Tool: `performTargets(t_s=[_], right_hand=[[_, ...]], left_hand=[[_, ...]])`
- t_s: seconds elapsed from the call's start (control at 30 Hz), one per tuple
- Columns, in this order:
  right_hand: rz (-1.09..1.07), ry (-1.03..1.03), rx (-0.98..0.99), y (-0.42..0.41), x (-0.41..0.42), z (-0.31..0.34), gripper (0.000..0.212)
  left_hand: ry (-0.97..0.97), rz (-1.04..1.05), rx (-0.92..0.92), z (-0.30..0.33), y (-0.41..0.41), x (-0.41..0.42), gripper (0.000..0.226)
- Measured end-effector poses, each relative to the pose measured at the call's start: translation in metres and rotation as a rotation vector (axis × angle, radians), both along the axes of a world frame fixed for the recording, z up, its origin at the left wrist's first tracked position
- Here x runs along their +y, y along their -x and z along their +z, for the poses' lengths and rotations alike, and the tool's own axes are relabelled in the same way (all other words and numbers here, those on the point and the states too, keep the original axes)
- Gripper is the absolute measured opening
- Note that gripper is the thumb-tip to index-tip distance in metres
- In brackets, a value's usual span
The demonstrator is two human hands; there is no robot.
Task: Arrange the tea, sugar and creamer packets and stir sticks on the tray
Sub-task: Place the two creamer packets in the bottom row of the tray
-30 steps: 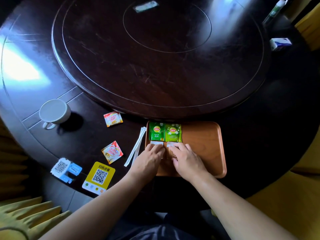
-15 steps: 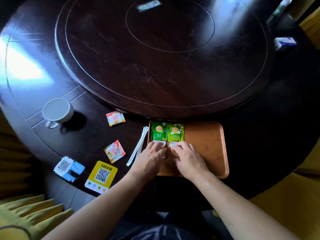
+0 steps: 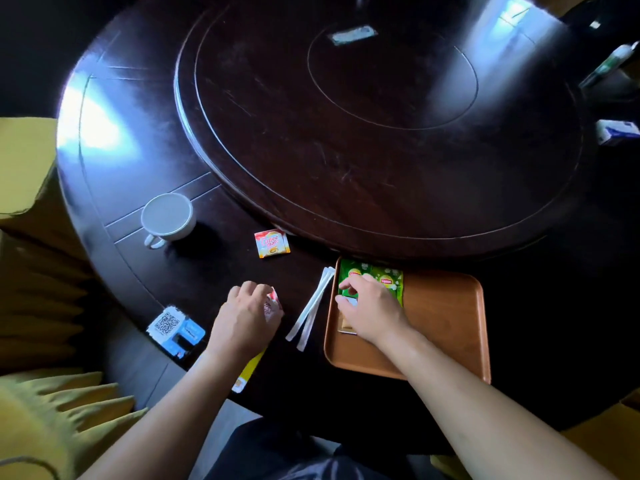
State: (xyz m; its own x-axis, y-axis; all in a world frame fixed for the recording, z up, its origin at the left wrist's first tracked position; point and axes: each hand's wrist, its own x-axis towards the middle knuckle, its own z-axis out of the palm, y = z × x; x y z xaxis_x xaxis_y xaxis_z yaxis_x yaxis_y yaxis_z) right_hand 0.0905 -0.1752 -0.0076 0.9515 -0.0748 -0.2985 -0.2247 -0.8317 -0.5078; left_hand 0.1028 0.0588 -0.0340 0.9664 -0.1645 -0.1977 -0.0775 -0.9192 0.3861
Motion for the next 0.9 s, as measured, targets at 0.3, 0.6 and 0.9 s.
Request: performTargets(t_s=[0.3, 0.6, 0.9], right_hand=[[-0.315, -0.117, 0.098, -0.072, 0.080, -0.014, 0.023], [-0.586, 0.050, 0.121, -0.105, 0.142, -0.037, 0.074], [-0.612, 0.065, 0.132, -0.121, 0.181, -0.046, 0.069]], left_hand=[[-0.102, -0.086, 0.075, -0.008, -0.019, 0.018, 0.066], [0.021, -0.017, 0.122, -0.014, -0.022, 0.029, 0.050], [0.114, 0.117, 0.108, -0.017, -0.009, 0.073, 0.042]])
